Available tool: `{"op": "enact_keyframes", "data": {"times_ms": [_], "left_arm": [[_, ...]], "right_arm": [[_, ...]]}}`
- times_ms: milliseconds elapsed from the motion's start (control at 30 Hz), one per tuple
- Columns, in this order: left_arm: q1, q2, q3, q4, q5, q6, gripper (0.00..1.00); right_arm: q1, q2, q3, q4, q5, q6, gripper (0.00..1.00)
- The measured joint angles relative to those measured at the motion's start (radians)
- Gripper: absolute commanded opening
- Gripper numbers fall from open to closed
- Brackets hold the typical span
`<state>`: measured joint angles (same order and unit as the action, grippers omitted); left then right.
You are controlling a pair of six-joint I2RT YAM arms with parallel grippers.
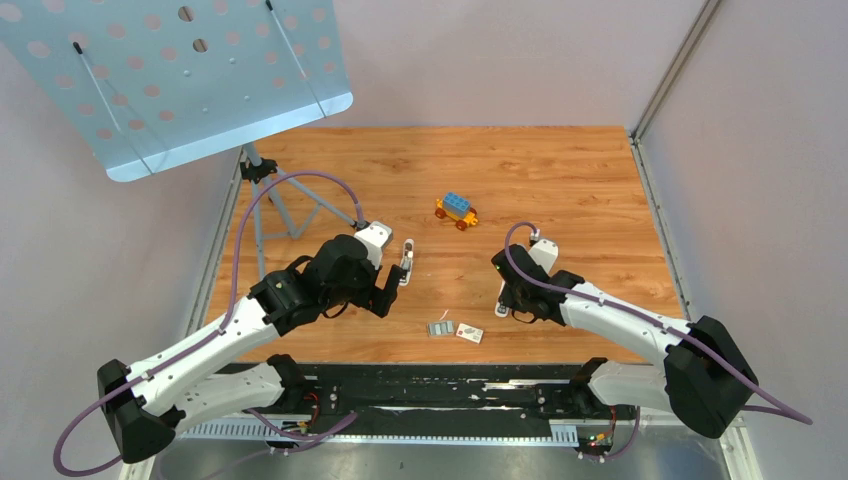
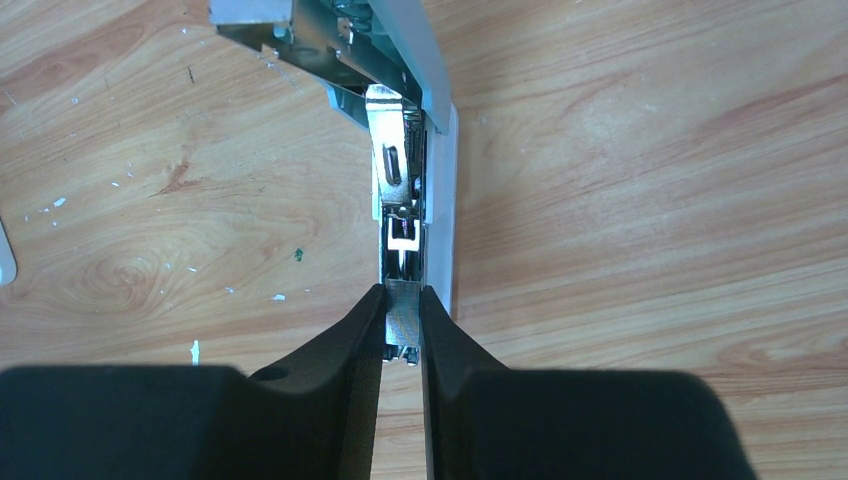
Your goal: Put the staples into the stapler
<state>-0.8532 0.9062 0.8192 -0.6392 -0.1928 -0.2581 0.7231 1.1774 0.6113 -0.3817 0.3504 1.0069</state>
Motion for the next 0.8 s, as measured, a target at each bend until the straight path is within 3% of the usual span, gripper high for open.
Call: {"op": "enact_keyframes", "data": {"times_ms": [800], "left_arm": [[0.000,-0.019,-0.001,0.000,-0.005,0.000,1.00]], "right_arm": [[0.000,0.000,0.018,-0.004,0.019,-0.001,0.20]]}}
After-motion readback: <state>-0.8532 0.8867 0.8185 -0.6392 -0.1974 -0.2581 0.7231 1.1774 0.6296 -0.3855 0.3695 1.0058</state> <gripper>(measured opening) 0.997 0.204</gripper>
